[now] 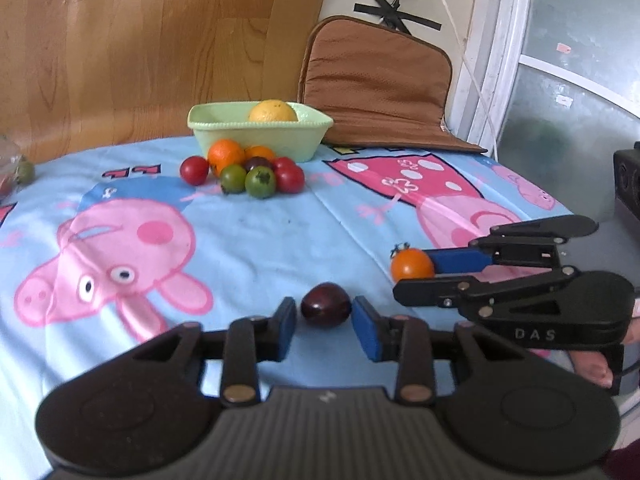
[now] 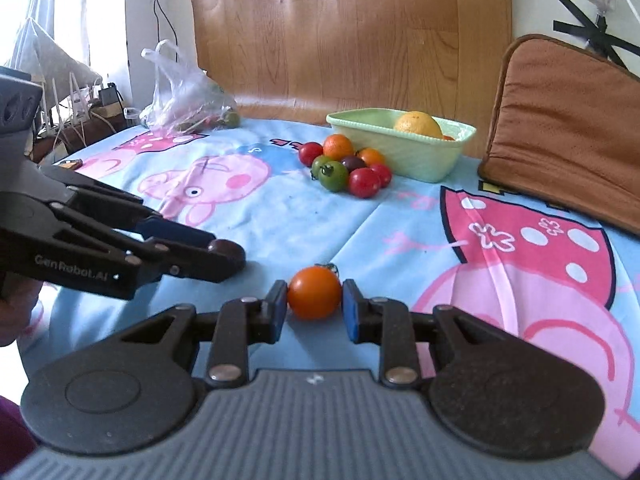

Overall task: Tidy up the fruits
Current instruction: 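Carry the plum and tomato into the green bowl and release both, then grasp a green cherry tomato with the left gripper while the right grasps a red tomato, then lift both held tomatoes toward the green bowl, then lower both tomatoes into the green bowl and open both grippers, then grasp a green cherry tomato with the left gripper while the right grasps a dark plum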

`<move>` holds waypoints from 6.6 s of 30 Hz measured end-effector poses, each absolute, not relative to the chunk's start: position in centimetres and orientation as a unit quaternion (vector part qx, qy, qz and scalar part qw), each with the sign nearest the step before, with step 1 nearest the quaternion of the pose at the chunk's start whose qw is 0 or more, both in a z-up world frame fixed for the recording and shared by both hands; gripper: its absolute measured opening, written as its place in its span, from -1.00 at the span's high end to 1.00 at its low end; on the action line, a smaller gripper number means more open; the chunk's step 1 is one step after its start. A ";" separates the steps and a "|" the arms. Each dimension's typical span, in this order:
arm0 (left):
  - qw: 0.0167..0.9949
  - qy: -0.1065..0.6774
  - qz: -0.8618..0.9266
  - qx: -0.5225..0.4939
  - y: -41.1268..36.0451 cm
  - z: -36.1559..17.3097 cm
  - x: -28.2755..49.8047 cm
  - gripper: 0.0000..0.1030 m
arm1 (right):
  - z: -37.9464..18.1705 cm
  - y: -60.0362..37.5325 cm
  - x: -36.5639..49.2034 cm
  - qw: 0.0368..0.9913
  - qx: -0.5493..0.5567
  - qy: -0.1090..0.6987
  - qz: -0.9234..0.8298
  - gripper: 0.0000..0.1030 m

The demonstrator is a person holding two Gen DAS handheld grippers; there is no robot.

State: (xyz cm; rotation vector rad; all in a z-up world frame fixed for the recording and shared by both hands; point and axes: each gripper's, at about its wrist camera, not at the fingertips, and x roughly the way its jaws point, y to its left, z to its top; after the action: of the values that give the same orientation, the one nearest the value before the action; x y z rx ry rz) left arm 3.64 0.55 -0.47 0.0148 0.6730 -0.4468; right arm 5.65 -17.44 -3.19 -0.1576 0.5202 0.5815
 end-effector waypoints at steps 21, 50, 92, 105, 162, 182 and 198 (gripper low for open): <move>0.920 0.304 -0.248 0.008 1.0 0.2 4.4 0.45 | -2.7 -16.6 5.5 0.929 -0.086 0.242 0.268 0.41; 0.939 0.304 -0.153 -0.047 2.0 3.1 29.1 0.23 | 1.8 -19.1 25.1 0.962 -0.019 0.200 0.186 0.34; 0.893 0.358 -0.244 -0.119 2.6 0.4 11.9 0.46 | -1.9 -15.1 11.4 0.914 -0.096 0.247 0.306 0.41; 0.895 0.352 -0.255 -0.095 2.0 0.3 5.3 0.45 | -3.0 -15.2 4.5 0.921 -0.078 0.243 0.295 0.40; 0.924 0.332 -0.174 -0.075 1.6 3.7 27.6 0.43 | 1.0 -17.3 23.7 0.960 -0.026 0.207 0.184 0.38; 0.925 0.323 -0.152 -0.130 7.1 2.1 19.4 0.07 | 0.0 -16.4 17.9 0.945 -0.028 0.215 0.246 0.22; 0.928 0.325 -0.180 -0.025 2.0 -0.5 19.0 0.49 | -0.8 -16.6 19.3 0.935 0.027 0.245 0.256 0.20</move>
State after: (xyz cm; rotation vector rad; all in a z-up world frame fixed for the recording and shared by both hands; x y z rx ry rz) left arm 19.03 1.96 -0.54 -0.0512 0.6652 -0.3685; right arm 19.34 -16.55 -0.79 0.0554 0.5001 0.5225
